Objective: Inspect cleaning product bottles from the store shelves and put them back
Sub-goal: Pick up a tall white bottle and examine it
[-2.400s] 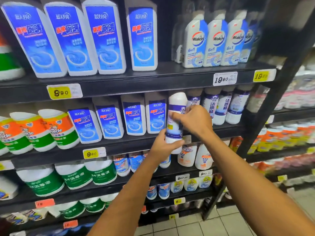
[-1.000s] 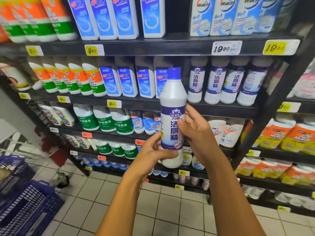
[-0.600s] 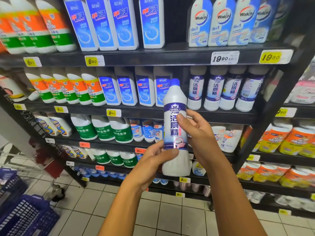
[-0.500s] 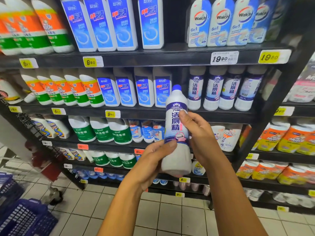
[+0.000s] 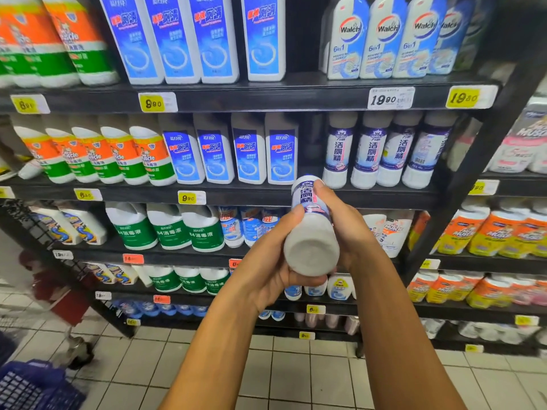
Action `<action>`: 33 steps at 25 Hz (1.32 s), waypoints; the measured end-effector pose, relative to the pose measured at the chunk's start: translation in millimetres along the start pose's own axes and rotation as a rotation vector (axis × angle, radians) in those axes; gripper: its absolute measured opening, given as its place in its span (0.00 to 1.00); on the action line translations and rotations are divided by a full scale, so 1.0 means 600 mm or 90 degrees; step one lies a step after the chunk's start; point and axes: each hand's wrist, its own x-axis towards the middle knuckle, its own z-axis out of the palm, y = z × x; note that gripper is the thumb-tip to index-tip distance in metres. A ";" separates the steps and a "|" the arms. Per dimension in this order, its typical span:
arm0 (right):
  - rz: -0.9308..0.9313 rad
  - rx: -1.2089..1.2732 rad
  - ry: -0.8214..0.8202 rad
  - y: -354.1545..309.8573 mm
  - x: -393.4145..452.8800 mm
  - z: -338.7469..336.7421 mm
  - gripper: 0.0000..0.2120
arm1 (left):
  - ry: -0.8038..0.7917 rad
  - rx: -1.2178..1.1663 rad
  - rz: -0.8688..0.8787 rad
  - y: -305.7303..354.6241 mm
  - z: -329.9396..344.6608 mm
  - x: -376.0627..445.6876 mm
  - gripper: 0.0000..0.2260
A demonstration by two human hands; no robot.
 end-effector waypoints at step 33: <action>-0.324 0.022 -0.054 -0.167 -0.053 0.097 0.06 | -0.185 0.098 0.357 0.054 -0.042 -0.026 0.27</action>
